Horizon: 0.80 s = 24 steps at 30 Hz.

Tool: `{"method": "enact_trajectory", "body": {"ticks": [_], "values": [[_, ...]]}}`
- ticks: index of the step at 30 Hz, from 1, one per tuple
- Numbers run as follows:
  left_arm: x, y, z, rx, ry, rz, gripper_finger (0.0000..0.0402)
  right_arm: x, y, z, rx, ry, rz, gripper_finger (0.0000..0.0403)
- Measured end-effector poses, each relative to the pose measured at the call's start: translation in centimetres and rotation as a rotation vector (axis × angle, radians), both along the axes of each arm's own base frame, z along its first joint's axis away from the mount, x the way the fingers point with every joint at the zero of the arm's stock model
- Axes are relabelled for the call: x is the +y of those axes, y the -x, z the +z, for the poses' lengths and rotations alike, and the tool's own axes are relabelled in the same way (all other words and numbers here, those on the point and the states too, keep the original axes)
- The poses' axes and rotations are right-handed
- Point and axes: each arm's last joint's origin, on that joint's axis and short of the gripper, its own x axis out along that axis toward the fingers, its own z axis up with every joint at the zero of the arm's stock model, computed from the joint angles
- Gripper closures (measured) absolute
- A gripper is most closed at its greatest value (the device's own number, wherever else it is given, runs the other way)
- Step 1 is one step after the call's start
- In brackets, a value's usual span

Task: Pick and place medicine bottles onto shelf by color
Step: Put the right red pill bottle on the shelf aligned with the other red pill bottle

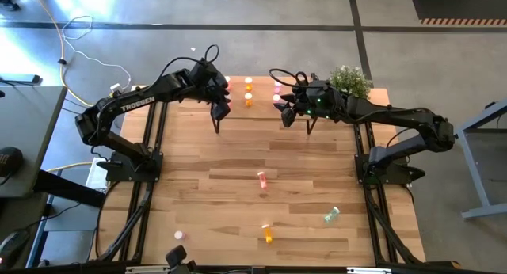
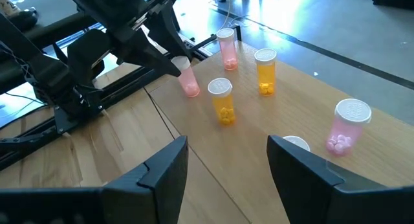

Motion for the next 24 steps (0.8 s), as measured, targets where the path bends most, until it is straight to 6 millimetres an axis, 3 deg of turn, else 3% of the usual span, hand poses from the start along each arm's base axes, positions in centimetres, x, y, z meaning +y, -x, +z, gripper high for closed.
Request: {"method": "enact_trajectory", "body": {"ticks": [24], "values": [[0.23,-0.17,-0.05,-0.002,-0.025,0.015,0.0274,0.03,0.07,-0.18,0.019,-0.008,0.003,0.0201]]}}
